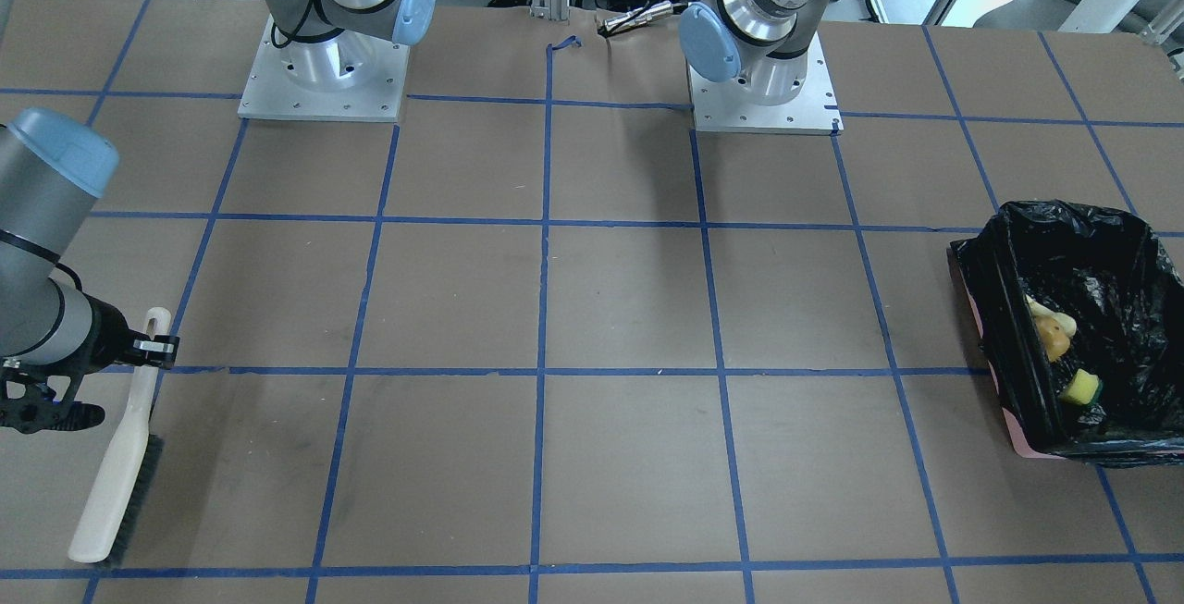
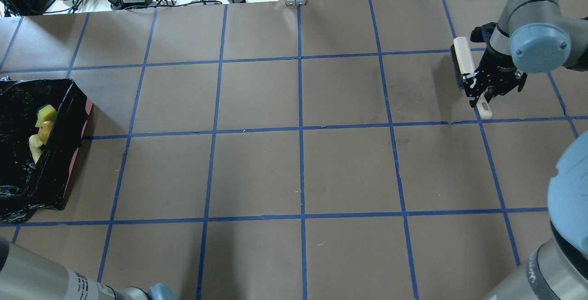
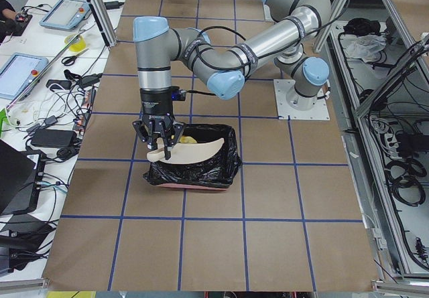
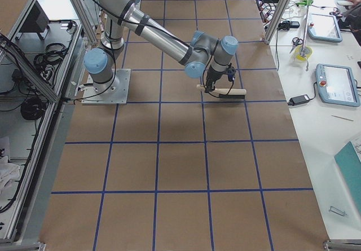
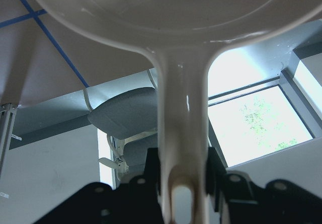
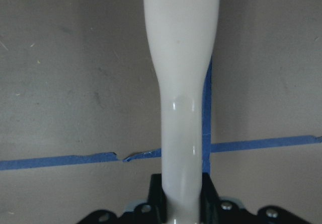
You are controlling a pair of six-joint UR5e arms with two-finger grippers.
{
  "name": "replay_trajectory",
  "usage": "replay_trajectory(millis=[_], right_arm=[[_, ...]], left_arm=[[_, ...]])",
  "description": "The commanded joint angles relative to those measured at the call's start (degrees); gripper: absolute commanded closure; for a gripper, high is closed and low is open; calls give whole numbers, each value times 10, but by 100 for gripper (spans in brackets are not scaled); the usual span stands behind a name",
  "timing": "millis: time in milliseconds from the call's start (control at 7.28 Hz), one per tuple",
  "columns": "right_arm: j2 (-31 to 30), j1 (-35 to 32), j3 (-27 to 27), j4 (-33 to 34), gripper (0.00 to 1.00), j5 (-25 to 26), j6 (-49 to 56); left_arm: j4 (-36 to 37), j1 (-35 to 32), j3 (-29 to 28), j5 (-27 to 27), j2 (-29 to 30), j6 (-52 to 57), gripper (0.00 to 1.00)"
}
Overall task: Sweep and dump trash into bin
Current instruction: 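Tip the dustpan over the black bin with the left gripper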
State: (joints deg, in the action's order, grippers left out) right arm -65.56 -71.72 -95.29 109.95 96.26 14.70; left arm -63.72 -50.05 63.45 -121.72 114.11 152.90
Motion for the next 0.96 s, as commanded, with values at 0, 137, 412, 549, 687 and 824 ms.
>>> replay_trajectory(millis=[0,137,412,549,687,824], right_arm=[[-1,0,-3,0,100,-2,1],[-1,1,-3,0,100,-5,2],[-1,1,-3,0,100,-5,12],[-1,1,-3,0,100,-5,12],[-1,1,-3,0,100,-4,12],[0,1,-3,-2,100,-4,12]], left_arm=[[4,-3,-3,26,-3,1,100],[-1,-4,-3,95,-14,-1,100],[-47,-4,0,201,-32,-27,100],[-106,-5,1,229,-35,-79,100],[-138,-27,9,255,-31,-116,100],[-141,-62,30,263,-31,-163,100]])
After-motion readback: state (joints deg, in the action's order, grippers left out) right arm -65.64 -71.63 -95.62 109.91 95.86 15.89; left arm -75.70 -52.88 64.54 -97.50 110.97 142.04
